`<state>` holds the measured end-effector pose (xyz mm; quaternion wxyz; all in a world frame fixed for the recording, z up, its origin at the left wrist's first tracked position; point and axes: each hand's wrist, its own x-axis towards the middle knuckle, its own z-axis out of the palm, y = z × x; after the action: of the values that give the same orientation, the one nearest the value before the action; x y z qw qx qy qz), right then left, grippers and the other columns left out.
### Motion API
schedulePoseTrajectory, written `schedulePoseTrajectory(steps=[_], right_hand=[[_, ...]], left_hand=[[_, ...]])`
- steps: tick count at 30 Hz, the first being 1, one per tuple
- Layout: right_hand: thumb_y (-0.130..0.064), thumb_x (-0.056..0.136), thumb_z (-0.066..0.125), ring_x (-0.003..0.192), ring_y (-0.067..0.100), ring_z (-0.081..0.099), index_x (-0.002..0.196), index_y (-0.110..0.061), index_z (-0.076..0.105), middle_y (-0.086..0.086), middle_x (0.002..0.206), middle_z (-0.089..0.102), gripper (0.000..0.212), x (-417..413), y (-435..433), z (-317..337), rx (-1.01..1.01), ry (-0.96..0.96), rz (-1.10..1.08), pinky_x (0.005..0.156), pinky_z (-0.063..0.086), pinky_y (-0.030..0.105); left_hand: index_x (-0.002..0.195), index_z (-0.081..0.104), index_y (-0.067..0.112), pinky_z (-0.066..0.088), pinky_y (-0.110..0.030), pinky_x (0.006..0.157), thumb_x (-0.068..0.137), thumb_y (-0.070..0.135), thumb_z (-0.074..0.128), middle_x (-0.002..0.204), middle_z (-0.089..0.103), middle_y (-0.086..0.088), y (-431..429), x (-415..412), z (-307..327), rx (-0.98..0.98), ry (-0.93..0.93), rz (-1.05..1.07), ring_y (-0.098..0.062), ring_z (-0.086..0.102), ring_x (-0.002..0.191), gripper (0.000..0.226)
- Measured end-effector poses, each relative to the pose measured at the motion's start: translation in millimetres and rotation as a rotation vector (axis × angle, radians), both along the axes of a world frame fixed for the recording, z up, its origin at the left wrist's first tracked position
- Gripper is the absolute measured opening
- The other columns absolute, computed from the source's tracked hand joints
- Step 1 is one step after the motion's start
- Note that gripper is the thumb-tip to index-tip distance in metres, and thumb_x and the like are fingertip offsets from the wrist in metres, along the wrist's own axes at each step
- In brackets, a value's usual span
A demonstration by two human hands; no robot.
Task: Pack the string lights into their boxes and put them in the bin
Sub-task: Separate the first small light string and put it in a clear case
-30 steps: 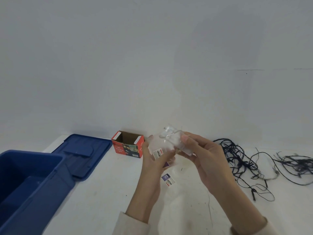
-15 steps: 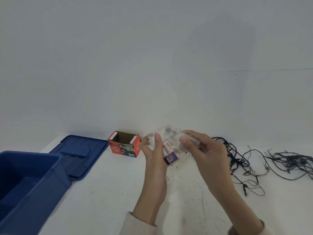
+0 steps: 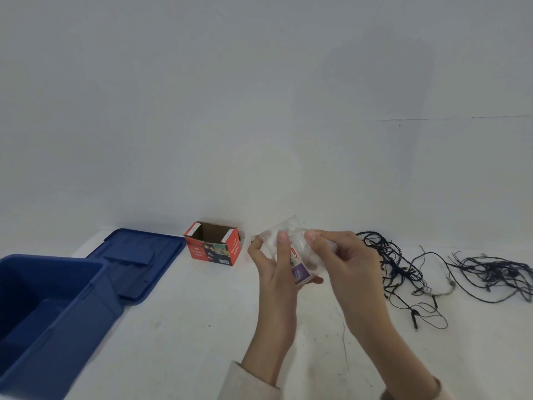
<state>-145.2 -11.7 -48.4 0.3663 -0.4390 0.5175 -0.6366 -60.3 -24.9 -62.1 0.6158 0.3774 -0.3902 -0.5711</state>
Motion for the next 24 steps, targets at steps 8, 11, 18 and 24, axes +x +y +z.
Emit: schedulePoseTrajectory(steps=[8,11,18,24], right_hand=[[-0.035,0.080,0.053,0.081,0.005,0.054,0.115,-0.034,0.062,-0.010,0.087,0.054,0.036,-4,10,4,-0.112,0.218,0.236,0.075,0.046,0.020],[-0.014,0.080,0.069,0.080,0.009,0.059,0.106,-0.026,0.070,-0.007,0.088,0.063,0.029,-17,10,8,-0.172,0.248,0.318,0.076,0.049,0.021],[-0.019,0.064,0.076,0.074,0.016,0.057,0.084,-0.021,0.077,-0.001,0.080,0.067,0.020,-34,4,8,-0.163,0.137,0.337,0.070,0.046,0.023],[-0.022,0.061,0.078,0.080,0.027,0.062,0.066,-0.031,0.073,-0.004,0.077,0.068,0.011,-47,-4,12,-0.136,0.235,0.405,0.075,0.049,0.032]], left_hand=[[0.131,0.043,0.020,0.055,-0.032,0.062,0.091,0.047,0.048,0.115,0.063,-0.016,1,7,-2,0.094,0.198,-0.067,-0.026,0.068,0.089,0.048],[0.129,0.047,0.011,0.055,-0.031,0.062,0.090,0.047,0.046,0.113,0.064,-0.020,-1,11,1,0.138,0.229,-0.098,-0.024,0.066,0.084,0.053],[0.123,0.052,0.006,0.048,-0.022,0.044,0.090,0.043,0.049,0.074,0.066,-0.007,1,8,2,0.258,0.219,-0.222,-0.016,0.058,0.054,0.049],[0.115,0.060,0.008,0.047,-0.019,0.039,0.088,0.042,0.054,0.073,0.066,-0.006,-1,7,-2,0.396,0.193,-0.275,-0.014,0.059,0.050,0.044]])
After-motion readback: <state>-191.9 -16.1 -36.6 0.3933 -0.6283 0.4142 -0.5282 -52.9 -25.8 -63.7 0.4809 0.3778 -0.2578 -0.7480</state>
